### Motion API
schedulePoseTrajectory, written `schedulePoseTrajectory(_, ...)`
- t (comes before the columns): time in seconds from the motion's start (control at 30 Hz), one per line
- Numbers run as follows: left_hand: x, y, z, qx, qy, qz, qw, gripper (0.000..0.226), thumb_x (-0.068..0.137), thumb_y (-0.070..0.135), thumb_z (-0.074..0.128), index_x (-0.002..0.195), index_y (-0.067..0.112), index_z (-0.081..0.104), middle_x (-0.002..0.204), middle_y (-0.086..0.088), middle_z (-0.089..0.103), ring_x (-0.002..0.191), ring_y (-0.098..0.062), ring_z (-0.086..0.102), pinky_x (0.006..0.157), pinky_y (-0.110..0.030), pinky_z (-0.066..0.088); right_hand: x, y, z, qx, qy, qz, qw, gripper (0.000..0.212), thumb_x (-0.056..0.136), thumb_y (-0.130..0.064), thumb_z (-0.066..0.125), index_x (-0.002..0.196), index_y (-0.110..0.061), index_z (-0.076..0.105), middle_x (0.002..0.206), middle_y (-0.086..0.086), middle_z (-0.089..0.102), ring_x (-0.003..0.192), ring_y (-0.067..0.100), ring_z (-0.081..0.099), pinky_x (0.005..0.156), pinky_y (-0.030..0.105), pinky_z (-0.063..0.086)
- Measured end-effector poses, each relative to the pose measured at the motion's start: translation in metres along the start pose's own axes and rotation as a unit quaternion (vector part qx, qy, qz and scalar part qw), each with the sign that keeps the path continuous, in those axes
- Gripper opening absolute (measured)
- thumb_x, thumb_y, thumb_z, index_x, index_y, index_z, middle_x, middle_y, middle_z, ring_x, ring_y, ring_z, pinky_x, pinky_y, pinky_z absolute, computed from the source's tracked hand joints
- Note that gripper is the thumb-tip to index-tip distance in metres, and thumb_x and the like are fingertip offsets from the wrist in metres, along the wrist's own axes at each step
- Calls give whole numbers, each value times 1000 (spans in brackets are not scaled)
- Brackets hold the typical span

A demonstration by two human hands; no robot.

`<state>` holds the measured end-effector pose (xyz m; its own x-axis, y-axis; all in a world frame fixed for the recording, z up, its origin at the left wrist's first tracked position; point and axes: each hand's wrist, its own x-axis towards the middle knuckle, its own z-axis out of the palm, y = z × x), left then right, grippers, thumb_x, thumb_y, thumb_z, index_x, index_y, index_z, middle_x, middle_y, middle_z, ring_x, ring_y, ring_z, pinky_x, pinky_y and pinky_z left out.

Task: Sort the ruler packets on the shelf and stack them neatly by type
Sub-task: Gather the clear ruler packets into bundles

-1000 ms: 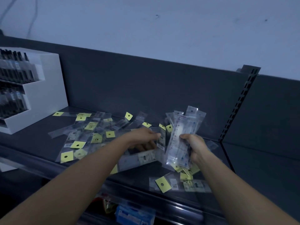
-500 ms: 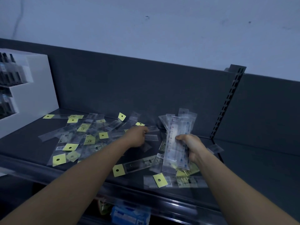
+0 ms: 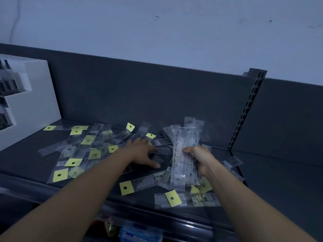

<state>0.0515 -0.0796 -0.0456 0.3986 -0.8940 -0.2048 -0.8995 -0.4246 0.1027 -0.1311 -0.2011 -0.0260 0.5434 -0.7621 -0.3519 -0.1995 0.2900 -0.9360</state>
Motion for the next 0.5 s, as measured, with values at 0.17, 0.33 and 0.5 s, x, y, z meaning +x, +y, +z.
schedulePoseTrajectory(0.17, 6, -8, -6, -78, 7, 79, 994, 64, 71, 53, 77, 129, 39, 56, 151, 5, 30, 139, -20, 21, 112, -41, 25, 4, 0, -1, -1, 2, 6, 1000, 31, 88, -1, 61, 119, -2, 57, 94, 14, 68, 83, 29, 66, 71, 42, 54)
schedulePoseTrajectory(0.33, 10, -11, -11, -68, 38, 88, 993, 40, 74, 40, 80, 108, 27, 63, 131, 1, 42, 126, -19, 32, 100, -32, 32, 4, -2, -1, -3, 1, 4, 1000, 29, 88, 0, 60, 117, -1, 57, 96, 15, 67, 83, 29, 65, 76, 44, 52)
schedulePoseTrajectory(0.5, 13, -9, -12, -56, 33, 82, 995, 34, 69, 43, 81, 82, 34, 51, 122, 3, 42, 118, -16, 34, 102, -36, 34, 5, -2, -1, -4, 2, 3, 1000, 28, 88, 0, 60, 116, 0, 57, 95, 15, 68, 84, 30, 65, 82, 48, 53)
